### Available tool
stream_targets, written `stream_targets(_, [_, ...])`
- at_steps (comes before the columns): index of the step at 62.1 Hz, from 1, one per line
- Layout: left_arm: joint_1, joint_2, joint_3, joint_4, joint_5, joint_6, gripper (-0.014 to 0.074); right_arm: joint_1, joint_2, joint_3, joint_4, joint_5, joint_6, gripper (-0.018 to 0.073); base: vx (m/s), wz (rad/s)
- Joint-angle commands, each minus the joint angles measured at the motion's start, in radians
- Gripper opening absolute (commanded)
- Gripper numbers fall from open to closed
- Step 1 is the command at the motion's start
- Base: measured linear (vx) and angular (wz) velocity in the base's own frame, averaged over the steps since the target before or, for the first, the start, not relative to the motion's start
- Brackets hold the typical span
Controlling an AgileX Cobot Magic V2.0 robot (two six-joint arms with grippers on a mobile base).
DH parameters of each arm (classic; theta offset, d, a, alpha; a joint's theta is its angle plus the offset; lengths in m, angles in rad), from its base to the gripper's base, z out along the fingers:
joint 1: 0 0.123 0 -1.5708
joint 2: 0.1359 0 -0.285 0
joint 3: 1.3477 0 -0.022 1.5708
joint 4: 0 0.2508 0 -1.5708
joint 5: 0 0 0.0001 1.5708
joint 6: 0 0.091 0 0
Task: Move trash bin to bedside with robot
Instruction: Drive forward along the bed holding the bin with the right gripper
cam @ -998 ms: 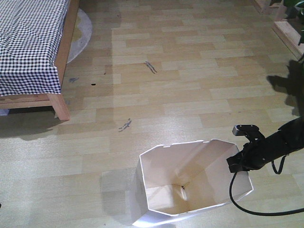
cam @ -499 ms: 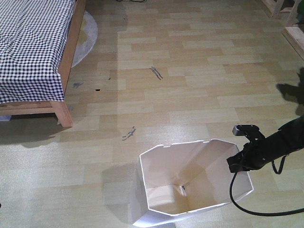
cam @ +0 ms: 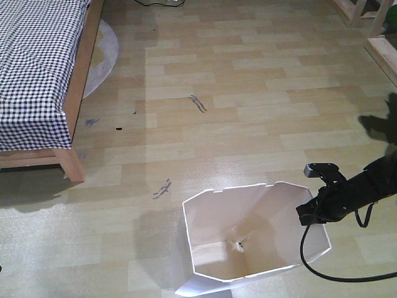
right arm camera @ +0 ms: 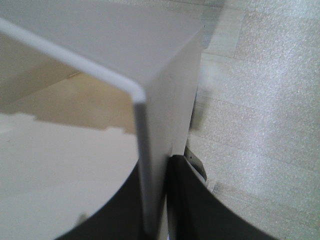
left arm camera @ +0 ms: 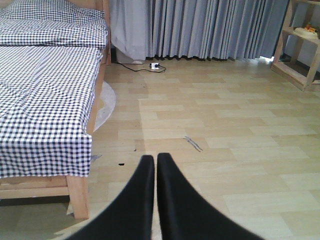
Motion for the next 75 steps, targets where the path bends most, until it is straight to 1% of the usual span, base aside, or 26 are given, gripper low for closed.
stream_targets(1, [0.001,-0.014,0.012,-0.004,-0.069,-0.006,-0.0006,-0.001,-0.077,-0.013,0.053,0.177,-0.001,-0.0005,0.17,-0.05])
stream_targets(41, [0.001,-0.014,0.012,-0.004,-0.069,-0.006,-0.0006,-0.001,-0.077,-0.013,0.053,0.177,-0.001,-0.0005,0.17,-0.04])
stream_targets(75, [0.001,-0.014,0.012,-0.004,-0.069,-0.006,-0.0006,-0.001,-0.077,-0.013,0.053,0.177,-0.001,-0.0005,0.2,0.08])
